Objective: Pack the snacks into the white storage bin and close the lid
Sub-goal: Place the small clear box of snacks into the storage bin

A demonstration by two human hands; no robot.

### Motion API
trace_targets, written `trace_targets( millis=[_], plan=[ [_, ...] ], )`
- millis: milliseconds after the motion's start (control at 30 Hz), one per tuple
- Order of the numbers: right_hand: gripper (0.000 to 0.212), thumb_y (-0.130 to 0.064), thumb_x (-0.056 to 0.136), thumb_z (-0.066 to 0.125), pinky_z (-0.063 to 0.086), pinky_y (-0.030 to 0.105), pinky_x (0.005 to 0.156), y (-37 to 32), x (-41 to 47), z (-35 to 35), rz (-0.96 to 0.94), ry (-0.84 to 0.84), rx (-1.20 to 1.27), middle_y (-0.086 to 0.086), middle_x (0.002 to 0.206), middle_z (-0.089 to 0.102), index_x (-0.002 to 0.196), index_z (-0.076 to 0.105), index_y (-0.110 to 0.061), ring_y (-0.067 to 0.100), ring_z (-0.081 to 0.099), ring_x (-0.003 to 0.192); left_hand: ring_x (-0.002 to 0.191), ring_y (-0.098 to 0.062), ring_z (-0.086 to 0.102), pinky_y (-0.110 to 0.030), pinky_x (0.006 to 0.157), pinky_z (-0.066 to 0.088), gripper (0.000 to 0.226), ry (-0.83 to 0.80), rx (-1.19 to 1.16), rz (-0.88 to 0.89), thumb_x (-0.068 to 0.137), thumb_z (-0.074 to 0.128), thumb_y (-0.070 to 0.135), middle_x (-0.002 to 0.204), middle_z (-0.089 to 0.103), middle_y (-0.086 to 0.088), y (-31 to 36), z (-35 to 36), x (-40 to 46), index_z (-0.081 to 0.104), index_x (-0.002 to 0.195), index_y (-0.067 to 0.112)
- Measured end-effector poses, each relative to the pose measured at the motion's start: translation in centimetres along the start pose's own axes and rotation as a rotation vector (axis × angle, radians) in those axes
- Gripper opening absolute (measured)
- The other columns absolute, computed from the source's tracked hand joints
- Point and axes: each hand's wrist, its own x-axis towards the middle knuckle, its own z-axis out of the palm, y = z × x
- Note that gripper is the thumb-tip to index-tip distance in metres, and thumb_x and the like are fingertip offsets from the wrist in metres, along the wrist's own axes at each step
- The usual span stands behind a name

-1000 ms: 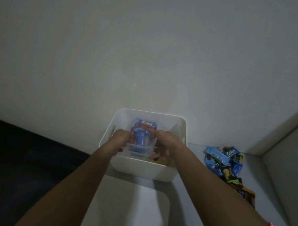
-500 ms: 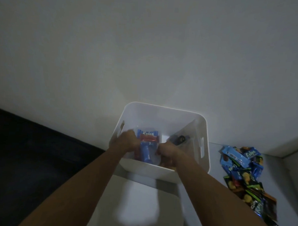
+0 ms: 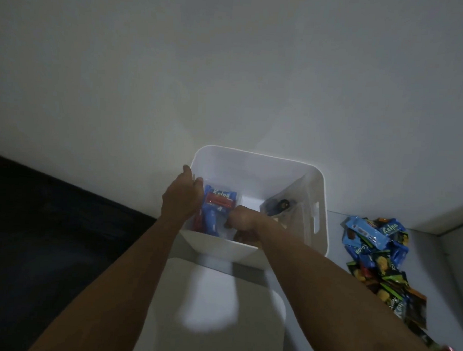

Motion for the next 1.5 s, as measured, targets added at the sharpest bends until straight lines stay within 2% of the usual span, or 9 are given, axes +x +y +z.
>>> trace_targets(
  millis=[200,333,500,633,800,1033,1200,1333,1500],
  plan=[
    [0.004,-0.009,0.096,0.048,0.045,0.021,0.049,-0.3,-1.3,-0.4,0.038,0.025,-0.09,0.004,0.075,0.048,0.094,0.049,-0.007,0.015,0.05,0.064,0.126,-0.037,0.047,-0.043,0.103,0.036,0.06,0.021,0.029,0.031,0.1,0.039,0.031,0.143,0.044,-0.02,0.0,0.1,-0.5,0.02,0.149,0.002],
    [0.041,-0.022,0.093,0.056,0.056,0.04,0.082,-0.2,-1.5,-1.2,0.031,0.078,-0.19,0.015,0.116,0.053,0.129,0.044,-0.005,0.034,0.061,0.103,0.126,-0.036,0.047,-0.044,0.103,0.038,0.071,0.026,0.035,0.047,0.096,0.046,0.041,0.142,0.044,-0.018,-0.2,0.2,-0.8,0.019,0.149,0.003],
    [0.033,-0.025,0.089,0.062,0.059,0.04,0.073,-0.1,-4.9,-5.0,-0.078,0.127,-0.208,0.014,0.107,0.058,0.115,0.056,-0.005,0.029,0.065,0.093,0.142,-0.038,0.023,-0.059,0.113,0.016,0.075,0.075,0.289,0.179,0.091,0.047,0.046,0.155,0.023,-0.019,0.3,0.6,-1.2,0.019,0.148,0.006],
    [0.029,-0.017,0.09,0.06,0.056,0.039,0.084,1.0,-9.9,-9.8,-0.164,0.138,-0.13,0.01,0.113,0.069,0.116,0.061,-0.007,0.023,0.069,0.092,0.146,-0.032,0.016,-0.055,0.117,0.006,0.06,0.1,0.277,0.29,0.095,0.044,0.041,0.157,0.022,-0.014,4.3,2.0,-2.9,0.032,0.145,0.009],
    [0.023,-0.007,0.087,0.062,0.059,0.048,0.081,5.3,-15.8,-15.7,-0.187,0.219,-0.034,0.018,0.107,0.07,0.11,0.062,-0.006,0.032,0.07,0.096,0.116,-0.038,0.056,-0.046,0.105,0.039,0.057,0.039,0.026,0.61,0.081,0.05,0.041,0.125,0.062,-0.02,11.5,5.2,-7.5,0.062,0.12,0.001],
    [0.036,-0.007,0.081,0.07,0.06,0.048,0.076,15.2,-21.4,-21.1,-0.024,0.369,-0.193,0.015,0.096,0.067,0.116,0.062,-0.006,0.027,0.068,0.087,0.097,-0.03,0.062,-0.035,0.088,0.049,0.038,-0.018,-0.033,0.969,0.076,0.056,0.028,0.104,0.068,-0.012,18.8,11.6,-17.1,0.067,0.103,0.003],
    [0.049,-0.011,0.075,0.076,0.06,0.048,0.073,22.8,-22.8,-23.0,0.167,0.377,-0.398,0.019,0.111,0.064,0.12,0.059,-0.005,0.035,0.066,0.094,0.101,-0.028,0.058,-0.04,0.086,0.05,0.047,-0.288,0.115,0.935,0.074,0.06,0.033,0.111,0.063,-0.009,19.8,17.9,-22.4,0.058,0.115,0.011],
    [0.062,-0.026,0.07,0.08,0.055,0.032,0.08,28.4,-22.8,-23.3,0.241,0.364,-0.583,0.01,0.122,0.061,0.127,0.055,-0.015,0.026,0.063,0.103,0.11,-0.024,0.056,-0.04,0.089,0.05,0.064,-0.471,0.267,0.858,0.072,0.058,0.051,0.127,0.052,-0.002,19.2,22.5,-25.0,0.044,0.128,0.022],
    [0.11,-0.059,0.047,0.079,0.044,0.037,0.1,35.4,-18.9,-22.6,0.209,0.402,-0.625,0.005,0.138,0.042,0.142,0.032,-0.03,0.027,0.047,0.119,0.139,-0.031,0.028,-0.044,0.11,0.032,0.098,-0.555,0.48,0.782,0.07,0.074,0.04,0.154,0.019,-0.012,19.1,26.4,-26.8,0.016,0.148,0.02]
  ],
)
